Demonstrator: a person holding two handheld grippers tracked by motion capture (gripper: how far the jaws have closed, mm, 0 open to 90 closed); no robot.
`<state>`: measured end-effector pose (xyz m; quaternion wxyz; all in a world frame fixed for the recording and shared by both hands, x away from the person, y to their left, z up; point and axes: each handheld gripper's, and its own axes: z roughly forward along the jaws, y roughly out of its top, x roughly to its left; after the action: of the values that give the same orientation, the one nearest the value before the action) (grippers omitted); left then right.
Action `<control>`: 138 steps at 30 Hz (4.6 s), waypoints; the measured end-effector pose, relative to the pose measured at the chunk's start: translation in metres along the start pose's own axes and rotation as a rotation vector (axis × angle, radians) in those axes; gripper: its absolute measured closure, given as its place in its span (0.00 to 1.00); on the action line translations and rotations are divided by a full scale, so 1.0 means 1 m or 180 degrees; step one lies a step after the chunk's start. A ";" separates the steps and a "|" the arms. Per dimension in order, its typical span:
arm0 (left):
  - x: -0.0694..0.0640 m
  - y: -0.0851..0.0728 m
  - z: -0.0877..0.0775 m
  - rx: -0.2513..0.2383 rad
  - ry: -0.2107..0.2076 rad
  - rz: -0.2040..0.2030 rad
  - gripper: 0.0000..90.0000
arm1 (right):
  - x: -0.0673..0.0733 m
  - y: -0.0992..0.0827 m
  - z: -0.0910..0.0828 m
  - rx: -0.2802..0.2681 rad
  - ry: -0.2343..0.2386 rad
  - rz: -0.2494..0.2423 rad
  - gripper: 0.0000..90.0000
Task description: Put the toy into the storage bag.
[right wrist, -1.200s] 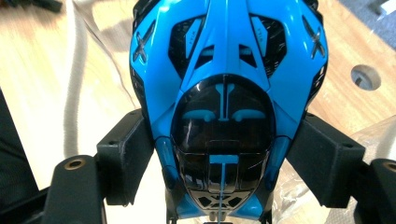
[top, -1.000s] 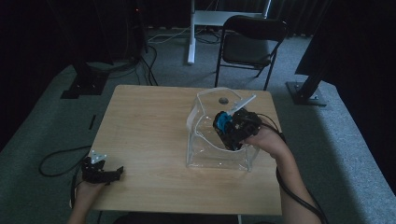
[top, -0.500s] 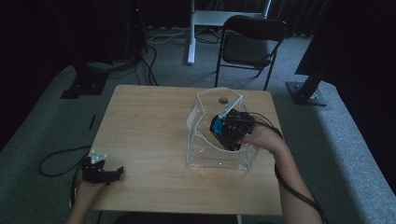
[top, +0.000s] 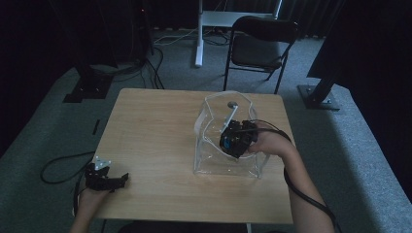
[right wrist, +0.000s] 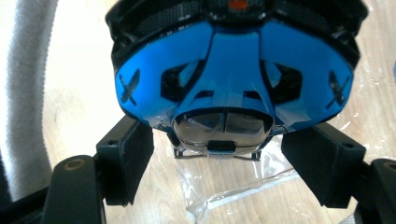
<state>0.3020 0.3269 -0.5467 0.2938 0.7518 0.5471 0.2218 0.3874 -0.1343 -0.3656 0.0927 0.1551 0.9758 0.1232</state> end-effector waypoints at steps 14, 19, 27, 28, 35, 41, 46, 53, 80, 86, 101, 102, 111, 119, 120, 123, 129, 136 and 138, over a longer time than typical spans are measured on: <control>0.000 0.000 0.000 -0.0002 0.0000 0.0000 0.00 | 0.001 0.012 0.009 0.0503 0.0012 -0.0273 0.27; 0.000 0.000 0.000 -0.0002 -0.0001 -0.0001 0.00 | 0.001 0.017 0.014 0.0625 0.0014 -0.0266 0.27; 0.000 0.000 0.000 -0.0002 0.0000 -0.0001 0.00 | 0.000 0.021 0.030 0.0914 -0.0074 -0.0298 0.27; 0.000 0.000 0.000 -0.0001 0.0002 0.0003 0.00 | -0.001 0.021 0.032 0.0940 -0.0077 -0.0288 0.27; 0.000 0.000 0.000 -0.0002 0.0001 0.0007 0.00 | 0.000 0.026 0.041 0.1096 -0.0141 -0.0310 0.27; 0.000 0.000 0.000 0.0002 -0.0001 -0.0002 0.00 | -0.003 0.027 0.050 0.1162 -0.0142 -0.0306 0.27; 0.000 0.000 0.000 0.0002 -0.0005 -0.0004 0.00 | -0.004 0.027 0.060 0.1309 -0.0094 -0.0297 0.30; 0.000 0.000 0.000 -0.0008 -0.0003 -0.0004 0.00 | -0.009 0.030 0.041 0.1000 -0.0225 -0.0162 0.63; 0.000 0.000 0.000 0.0004 -0.0005 0.0009 0.00 | -0.011 0.019 0.027 0.0467 0.0099 0.0161 0.15; 0.000 0.000 0.000 0.0000 -0.0005 0.0004 0.00 | -0.011 0.016 0.013 0.0191 0.0061 0.0206 0.15; 0.000 0.000 0.000 0.0000 -0.0005 0.0003 0.00 | -0.010 0.002 -0.003 -0.0068 0.0065 0.0441 0.15; 0.000 0.000 0.000 -0.0001 -0.0004 0.0004 0.00 | -0.009 0.001 -0.004 -0.0102 0.0073 0.0441 0.15; 0.000 0.000 0.000 -0.0007 -0.0001 0.0006 0.00 | -0.006 -0.011 -0.012 -0.0330 0.0091 0.0660 0.15; 0.000 0.000 0.000 -0.0006 -0.0003 0.0005 0.00 | -0.001 -0.025 -0.019 -0.0599 0.0076 0.0787 0.14; 0.000 0.000 0.000 0.0000 -0.0004 0.0007 0.00 | 0.000 -0.026 -0.021 -0.0639 0.0071 0.0801 0.14; 0.000 0.000 0.000 0.0002 -0.0005 0.0010 0.00 | 0.002 -0.031 -0.025 -0.0770 0.0058 0.0869 0.14; 0.000 0.000 0.000 0.0001 -0.0004 0.0009 0.00 | 0.008 -0.041 -0.030 -0.0985 0.0067 0.0914 0.14; -0.001 0.000 0.000 0.0000 -0.0008 -0.0008 0.00 | 0.013 -0.057 -0.039 -0.1423 0.0076 0.1036 0.14; -0.001 0.000 0.000 0.0002 -0.0009 -0.0007 0.00 | 0.013 -0.063 -0.040 -0.1534 0.0090 0.1050 0.14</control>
<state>0.3020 0.3262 -0.5467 0.2946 0.7516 0.5476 0.2203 0.3483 -0.1968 -0.3462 0.0920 0.2835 0.8812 0.3670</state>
